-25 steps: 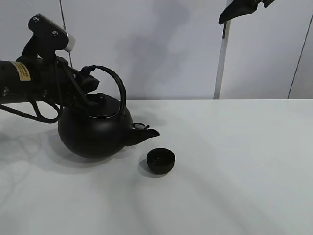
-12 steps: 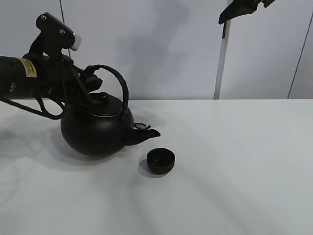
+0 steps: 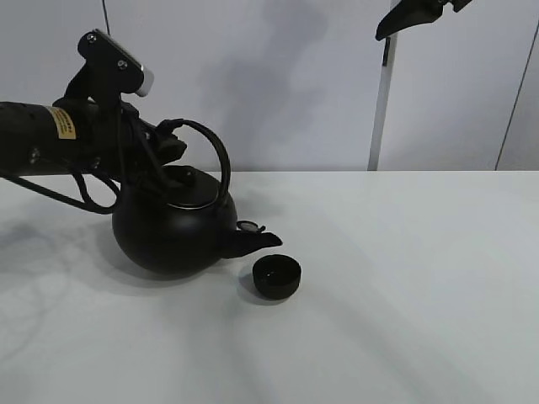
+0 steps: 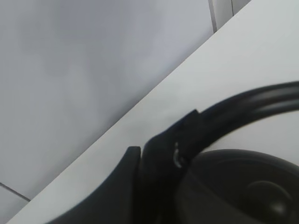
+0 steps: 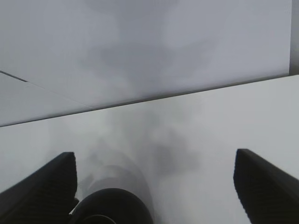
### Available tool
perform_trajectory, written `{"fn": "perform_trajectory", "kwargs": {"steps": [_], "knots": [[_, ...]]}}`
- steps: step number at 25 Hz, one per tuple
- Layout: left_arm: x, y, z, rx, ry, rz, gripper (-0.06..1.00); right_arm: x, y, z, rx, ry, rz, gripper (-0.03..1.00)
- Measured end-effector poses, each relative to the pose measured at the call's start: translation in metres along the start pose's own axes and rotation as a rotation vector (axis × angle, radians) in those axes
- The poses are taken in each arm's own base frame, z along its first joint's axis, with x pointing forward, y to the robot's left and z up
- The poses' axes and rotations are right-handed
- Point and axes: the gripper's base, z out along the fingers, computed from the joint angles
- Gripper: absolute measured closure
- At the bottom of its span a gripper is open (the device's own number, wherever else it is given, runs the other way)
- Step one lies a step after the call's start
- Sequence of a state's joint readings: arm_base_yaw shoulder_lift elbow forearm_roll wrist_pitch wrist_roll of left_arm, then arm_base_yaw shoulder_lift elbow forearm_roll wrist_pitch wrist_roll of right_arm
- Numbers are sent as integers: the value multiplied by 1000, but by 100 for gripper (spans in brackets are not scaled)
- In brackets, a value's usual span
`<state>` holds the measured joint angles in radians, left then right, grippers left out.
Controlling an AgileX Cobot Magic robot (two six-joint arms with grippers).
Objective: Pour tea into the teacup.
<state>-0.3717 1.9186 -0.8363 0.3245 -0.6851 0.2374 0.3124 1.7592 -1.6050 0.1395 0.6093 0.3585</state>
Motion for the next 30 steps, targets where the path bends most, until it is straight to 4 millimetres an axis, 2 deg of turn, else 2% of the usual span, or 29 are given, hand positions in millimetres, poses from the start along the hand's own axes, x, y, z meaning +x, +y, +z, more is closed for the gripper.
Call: {"fn": "perform_trajectory", "kwargs": {"steps": [30], "knots": [[-7, -4, 4, 10, -12, 132, 85, 0, 0, 0, -1, -3, 0, 34]]}}
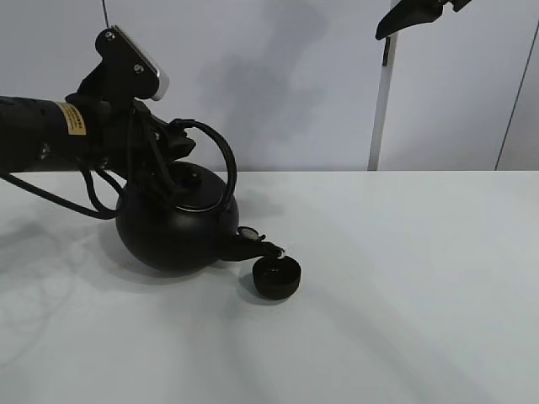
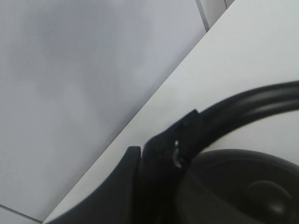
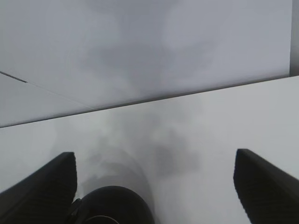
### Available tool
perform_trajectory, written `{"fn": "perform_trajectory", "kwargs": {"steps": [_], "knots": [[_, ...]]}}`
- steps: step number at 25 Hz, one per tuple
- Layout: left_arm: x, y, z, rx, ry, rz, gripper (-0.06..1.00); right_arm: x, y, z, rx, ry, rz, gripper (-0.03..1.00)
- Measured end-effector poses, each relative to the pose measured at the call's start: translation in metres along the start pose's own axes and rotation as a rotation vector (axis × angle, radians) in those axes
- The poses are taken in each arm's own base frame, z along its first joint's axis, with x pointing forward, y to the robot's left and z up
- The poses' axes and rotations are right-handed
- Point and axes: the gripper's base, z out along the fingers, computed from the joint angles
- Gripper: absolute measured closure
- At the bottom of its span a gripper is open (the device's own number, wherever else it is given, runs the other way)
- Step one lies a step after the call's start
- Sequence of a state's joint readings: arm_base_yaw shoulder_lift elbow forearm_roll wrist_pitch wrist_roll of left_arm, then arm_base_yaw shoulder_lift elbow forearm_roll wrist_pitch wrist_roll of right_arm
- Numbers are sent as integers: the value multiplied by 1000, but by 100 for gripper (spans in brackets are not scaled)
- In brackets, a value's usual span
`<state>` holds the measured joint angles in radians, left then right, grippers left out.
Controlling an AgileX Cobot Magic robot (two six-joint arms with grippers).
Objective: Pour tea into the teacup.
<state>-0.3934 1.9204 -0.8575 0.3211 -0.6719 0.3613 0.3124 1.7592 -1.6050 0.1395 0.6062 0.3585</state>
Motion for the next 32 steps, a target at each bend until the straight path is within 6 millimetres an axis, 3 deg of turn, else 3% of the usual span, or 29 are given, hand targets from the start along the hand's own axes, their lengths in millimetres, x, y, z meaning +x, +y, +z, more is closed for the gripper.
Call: {"fn": "perform_trajectory", "kwargs": {"steps": [15, 25, 32], "knots": [[0, 0, 0, 0, -1, 3, 85, 0, 0, 0, 0, -1, 0, 34], [-2, 6, -2, -43, 14, -198, 85, 0, 0, 0, 0, -1, 0, 34], [-10, 17, -20, -146, 14, -345, 85, 0, 0, 0, -1, -3, 0, 34]]}}
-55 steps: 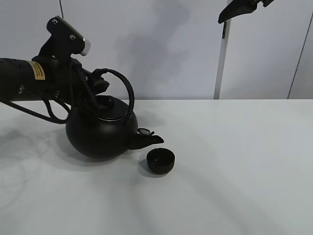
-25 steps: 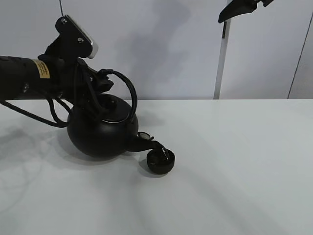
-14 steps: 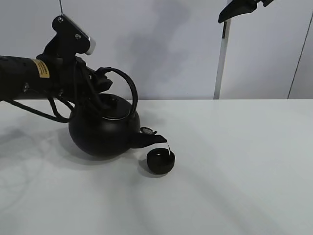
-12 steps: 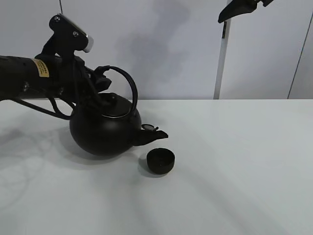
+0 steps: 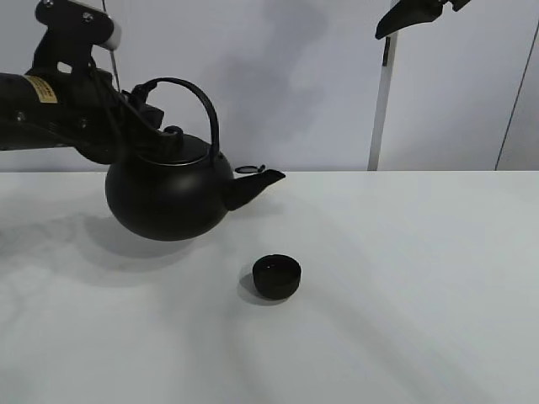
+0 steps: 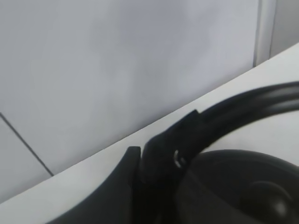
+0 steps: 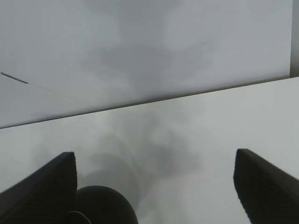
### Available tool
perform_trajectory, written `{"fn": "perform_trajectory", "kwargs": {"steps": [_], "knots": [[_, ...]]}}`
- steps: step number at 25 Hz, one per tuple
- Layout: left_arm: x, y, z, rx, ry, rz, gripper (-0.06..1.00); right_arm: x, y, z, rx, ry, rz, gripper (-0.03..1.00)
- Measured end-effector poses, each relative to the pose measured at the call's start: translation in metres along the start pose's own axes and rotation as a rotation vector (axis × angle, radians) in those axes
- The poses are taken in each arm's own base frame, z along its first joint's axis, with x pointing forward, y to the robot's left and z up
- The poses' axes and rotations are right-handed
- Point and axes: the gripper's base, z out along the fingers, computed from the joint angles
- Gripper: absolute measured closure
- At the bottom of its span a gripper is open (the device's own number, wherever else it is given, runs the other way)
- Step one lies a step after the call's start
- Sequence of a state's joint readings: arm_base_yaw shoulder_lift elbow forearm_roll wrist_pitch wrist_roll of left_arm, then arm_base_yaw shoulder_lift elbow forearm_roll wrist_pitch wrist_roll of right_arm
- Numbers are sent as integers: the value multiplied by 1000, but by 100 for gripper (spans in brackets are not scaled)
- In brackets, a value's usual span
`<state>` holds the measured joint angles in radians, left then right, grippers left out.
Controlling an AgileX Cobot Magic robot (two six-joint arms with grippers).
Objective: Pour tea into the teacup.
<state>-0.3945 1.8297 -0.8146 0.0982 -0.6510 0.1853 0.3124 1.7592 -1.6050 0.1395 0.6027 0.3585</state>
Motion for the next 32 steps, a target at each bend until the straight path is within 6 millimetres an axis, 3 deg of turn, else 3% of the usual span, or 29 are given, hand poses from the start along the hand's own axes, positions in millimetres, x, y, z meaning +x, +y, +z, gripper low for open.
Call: {"fn": "perform_trajectory", "kwargs": {"steps": [4, 15, 32], "knots": [[4, 3, -16, -56, -1, -71, 85, 0, 0, 0, 0, 0, 0, 34], [42, -2, -48, -126, 31, -136, 85, 0, 0, 0, 0, 0, 0, 34], [76, -9, -50, -155, 36, -145, 85, 0, 0, 0, -1, -2, 0, 34]]}}
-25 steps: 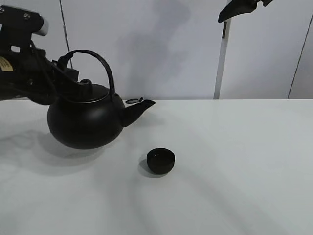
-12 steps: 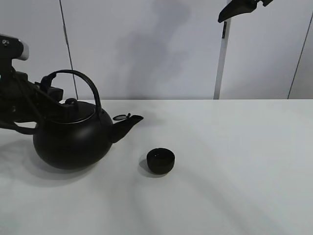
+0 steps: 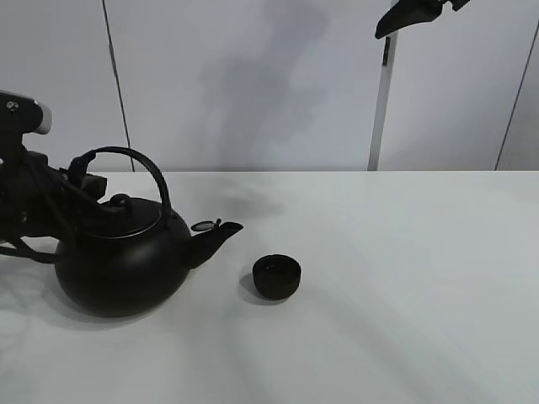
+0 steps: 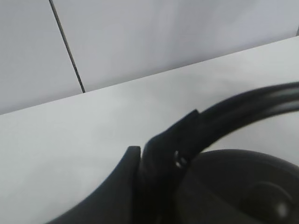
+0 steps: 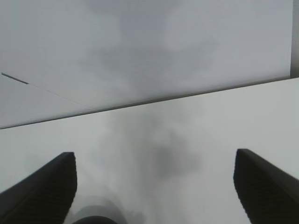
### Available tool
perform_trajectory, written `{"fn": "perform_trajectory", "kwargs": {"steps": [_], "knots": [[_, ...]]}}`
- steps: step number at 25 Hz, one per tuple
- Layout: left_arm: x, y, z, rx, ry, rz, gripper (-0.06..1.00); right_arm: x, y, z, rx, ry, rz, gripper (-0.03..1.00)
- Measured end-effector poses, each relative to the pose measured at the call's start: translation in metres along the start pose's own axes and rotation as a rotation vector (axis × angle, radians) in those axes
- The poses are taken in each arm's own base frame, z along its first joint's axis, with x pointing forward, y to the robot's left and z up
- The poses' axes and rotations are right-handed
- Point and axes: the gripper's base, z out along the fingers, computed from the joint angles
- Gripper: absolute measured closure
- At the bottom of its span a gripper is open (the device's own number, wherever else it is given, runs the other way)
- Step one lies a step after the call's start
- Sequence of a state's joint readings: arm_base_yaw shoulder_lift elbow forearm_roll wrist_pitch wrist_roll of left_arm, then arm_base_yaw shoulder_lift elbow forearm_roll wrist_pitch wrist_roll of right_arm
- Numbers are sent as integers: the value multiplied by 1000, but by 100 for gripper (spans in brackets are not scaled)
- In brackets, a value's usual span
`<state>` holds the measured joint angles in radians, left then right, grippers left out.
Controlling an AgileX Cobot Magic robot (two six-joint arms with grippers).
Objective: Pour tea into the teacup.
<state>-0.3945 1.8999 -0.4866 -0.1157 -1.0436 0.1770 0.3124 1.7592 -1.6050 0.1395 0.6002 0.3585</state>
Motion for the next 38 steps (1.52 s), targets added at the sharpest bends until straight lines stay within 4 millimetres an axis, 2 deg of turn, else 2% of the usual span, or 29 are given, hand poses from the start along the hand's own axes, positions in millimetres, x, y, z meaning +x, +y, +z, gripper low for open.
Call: {"fn": "perform_trajectory", "kwargs": {"steps": [15, 19, 27, 32, 38], "knots": [[6, -1, -10, 14, -5, -4, 82, 0, 0, 0, 0, 0, 0, 34], [1, -2, -12, 23, -52, -8, 73, 0, 0, 0, 0, 0, 0, 34], [-1, -2, -16, 43, -71, -81, 44, 0, 0, 0, 0, 0, 0, 34], [-9, -4, -28, 85, -102, -64, 38, 0, 0, 0, 0, 0, 0, 34], [-1, -4, -43, 82, -76, -65, 38, 0, 0, 0, 0, 0, 0, 34]]}}
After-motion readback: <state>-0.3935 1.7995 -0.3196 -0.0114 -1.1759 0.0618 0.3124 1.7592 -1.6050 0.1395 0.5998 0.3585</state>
